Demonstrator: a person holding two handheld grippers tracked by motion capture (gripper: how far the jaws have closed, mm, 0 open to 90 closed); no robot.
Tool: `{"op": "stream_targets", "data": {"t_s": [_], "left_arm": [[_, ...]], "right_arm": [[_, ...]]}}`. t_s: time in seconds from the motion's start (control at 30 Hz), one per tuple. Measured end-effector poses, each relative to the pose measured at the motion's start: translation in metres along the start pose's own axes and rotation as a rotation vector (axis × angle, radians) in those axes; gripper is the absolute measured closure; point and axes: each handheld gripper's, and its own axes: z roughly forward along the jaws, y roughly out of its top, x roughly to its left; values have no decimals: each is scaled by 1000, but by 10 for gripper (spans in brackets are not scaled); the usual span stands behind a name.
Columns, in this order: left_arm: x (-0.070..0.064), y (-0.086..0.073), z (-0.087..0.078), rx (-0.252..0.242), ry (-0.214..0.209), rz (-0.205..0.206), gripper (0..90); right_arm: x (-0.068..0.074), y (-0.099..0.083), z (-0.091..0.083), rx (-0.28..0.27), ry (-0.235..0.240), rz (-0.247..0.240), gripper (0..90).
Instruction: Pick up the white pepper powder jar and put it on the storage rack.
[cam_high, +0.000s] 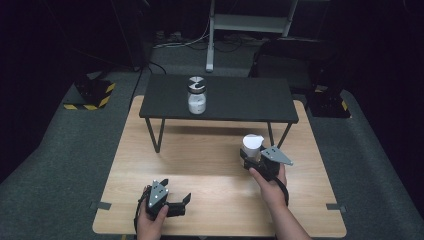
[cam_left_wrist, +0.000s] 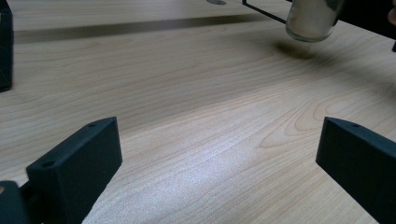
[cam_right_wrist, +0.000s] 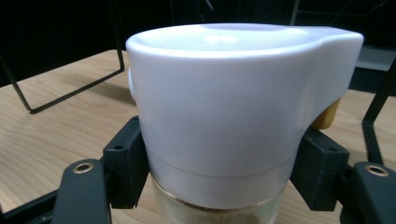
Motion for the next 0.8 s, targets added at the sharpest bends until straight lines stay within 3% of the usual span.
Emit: {"op": "stream_targets", "data": {"t_s": [0.43,0.8], "left_arm": [[-1,1,0,8,3,9,5],[-5,4,2,21,7,17,5]], "right_arm": [[-6,4,-43,-31,-21,6,310],[-15,10,-68,-58,-43,31,310]]}}
